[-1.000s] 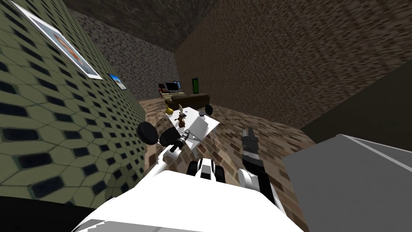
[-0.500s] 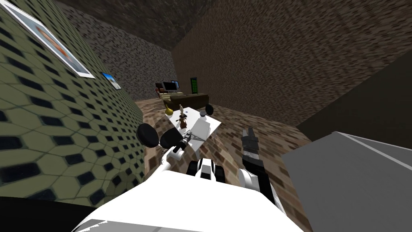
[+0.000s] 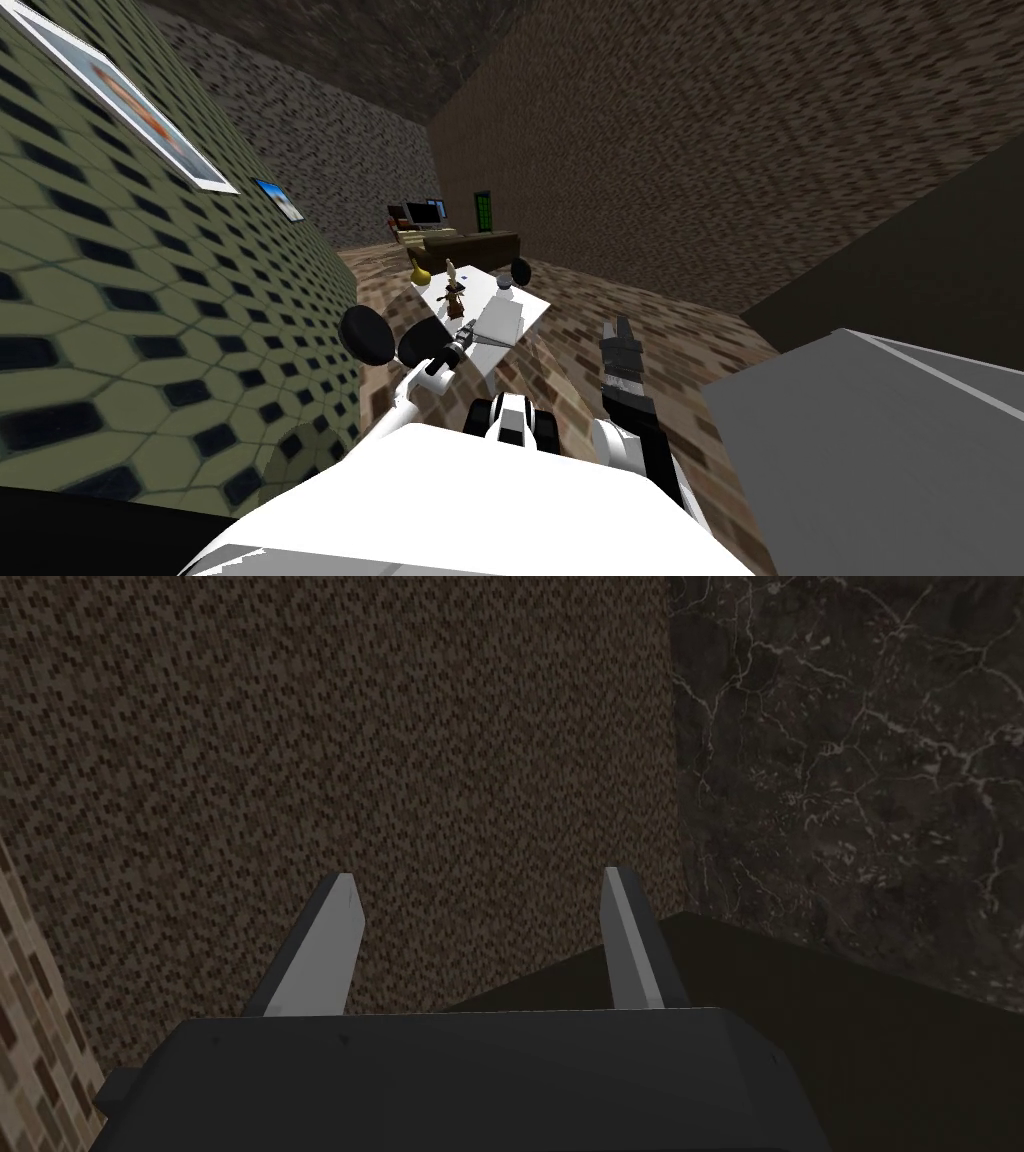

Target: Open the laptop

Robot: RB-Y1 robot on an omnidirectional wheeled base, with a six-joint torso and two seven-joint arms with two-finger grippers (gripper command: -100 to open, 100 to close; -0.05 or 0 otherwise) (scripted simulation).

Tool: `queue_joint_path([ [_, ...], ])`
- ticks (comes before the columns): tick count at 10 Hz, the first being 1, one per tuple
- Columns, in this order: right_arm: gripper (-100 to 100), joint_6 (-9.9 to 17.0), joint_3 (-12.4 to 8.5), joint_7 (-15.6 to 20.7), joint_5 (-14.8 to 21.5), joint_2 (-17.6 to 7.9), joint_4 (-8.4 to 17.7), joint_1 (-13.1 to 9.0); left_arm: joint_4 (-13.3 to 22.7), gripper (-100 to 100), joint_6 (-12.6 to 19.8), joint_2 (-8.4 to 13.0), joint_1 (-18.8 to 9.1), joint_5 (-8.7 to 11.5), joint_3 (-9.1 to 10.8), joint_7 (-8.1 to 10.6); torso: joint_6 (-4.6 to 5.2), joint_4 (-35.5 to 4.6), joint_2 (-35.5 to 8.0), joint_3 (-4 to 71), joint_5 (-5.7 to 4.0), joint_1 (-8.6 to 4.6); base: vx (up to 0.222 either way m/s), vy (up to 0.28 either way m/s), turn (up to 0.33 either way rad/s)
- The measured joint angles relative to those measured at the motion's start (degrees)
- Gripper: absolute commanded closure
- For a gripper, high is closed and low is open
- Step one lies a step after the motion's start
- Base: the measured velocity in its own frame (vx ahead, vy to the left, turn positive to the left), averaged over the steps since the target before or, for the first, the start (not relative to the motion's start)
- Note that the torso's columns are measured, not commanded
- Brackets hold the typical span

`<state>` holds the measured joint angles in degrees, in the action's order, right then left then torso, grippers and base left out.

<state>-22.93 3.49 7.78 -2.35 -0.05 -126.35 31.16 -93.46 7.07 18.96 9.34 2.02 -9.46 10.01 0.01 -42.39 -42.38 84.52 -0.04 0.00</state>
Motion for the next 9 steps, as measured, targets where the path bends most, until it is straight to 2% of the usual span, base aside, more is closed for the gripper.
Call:
queue_joint_path([
  [4,0,0.0,0.0,0.0,0.0,0.0,0.0,0.0,-5.85,-100,4.17,2.47,1.13,0.95,-0.19,1.21,-0.01,0.02,0.01,0.0,-0.01,-0.04,0.003,-0.005,0.012],
  [5,0,0.0,0.0,0.0,0.0,0.0,0.0,0.0,-5.97,0,4.39,2.54,1.17,0.98,-0.19,1.29,0.0,0.04,0.03,0.01,0.0,-0.04,0.0,0.0,0.0],
  [9,0,0.0,0.0,0.0,0.0,0.0,0.0,0.0,-5.71,0,4.56,2.52,1.37,0.99,-0.29,1.29,-0.01,0.01,0.0,0.0,-0.01,-0.05,0.0,0.0,0.0],
])
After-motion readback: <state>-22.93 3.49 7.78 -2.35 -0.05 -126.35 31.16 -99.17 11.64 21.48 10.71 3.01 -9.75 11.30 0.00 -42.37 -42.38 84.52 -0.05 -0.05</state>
